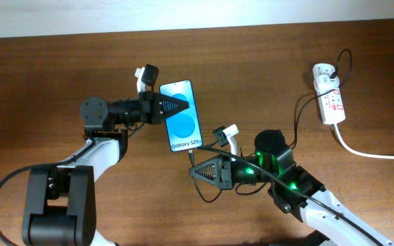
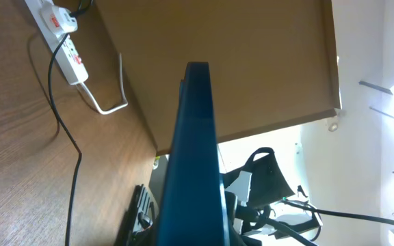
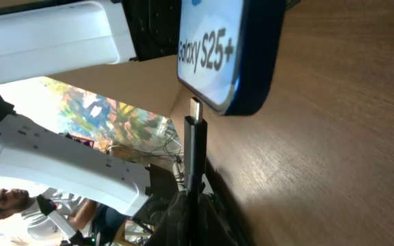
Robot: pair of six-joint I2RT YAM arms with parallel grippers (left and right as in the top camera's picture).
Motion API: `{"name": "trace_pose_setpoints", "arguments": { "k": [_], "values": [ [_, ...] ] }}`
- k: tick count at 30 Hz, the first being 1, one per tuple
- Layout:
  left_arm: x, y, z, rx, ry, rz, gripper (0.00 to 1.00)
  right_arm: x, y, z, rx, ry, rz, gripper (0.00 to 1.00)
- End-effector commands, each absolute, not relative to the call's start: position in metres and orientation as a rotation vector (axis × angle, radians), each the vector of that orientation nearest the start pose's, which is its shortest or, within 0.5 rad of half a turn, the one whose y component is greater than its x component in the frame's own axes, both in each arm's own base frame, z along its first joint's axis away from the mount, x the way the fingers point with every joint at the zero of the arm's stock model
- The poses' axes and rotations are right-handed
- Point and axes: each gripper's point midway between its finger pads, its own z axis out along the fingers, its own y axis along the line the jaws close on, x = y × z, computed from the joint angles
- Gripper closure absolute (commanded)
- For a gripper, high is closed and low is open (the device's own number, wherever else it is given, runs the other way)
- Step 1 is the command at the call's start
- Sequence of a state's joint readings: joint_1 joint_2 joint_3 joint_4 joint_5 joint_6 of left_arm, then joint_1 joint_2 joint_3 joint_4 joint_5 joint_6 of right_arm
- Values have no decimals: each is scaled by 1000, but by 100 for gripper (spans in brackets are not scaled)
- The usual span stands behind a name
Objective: Plug charger to phone and switch on socket
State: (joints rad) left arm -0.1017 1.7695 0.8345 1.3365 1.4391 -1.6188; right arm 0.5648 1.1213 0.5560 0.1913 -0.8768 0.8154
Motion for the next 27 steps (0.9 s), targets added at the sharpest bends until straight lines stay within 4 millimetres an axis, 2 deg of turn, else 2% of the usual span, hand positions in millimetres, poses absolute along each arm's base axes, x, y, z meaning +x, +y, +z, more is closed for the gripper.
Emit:
{"name": "trace_pose_setpoints", "arguments": {
  "k": [1, 16, 19, 27],
  "values": [
    [342, -211, 261, 324, 1920, -2054, 100, 199, 282, 206, -395, 2188, 1685, 96],
    [335, -214, 258, 370, 1943, -2064, 100, 198, 283, 204, -399, 2202, 1698, 96],
    [340, -206, 258, 344, 1939, -2050, 100, 195, 284, 204, -412, 2202, 1713, 96],
    [345, -206, 249, 259, 1995, -2082, 100, 186, 291, 204, -455, 2204, 1717, 96]
  ]
}}
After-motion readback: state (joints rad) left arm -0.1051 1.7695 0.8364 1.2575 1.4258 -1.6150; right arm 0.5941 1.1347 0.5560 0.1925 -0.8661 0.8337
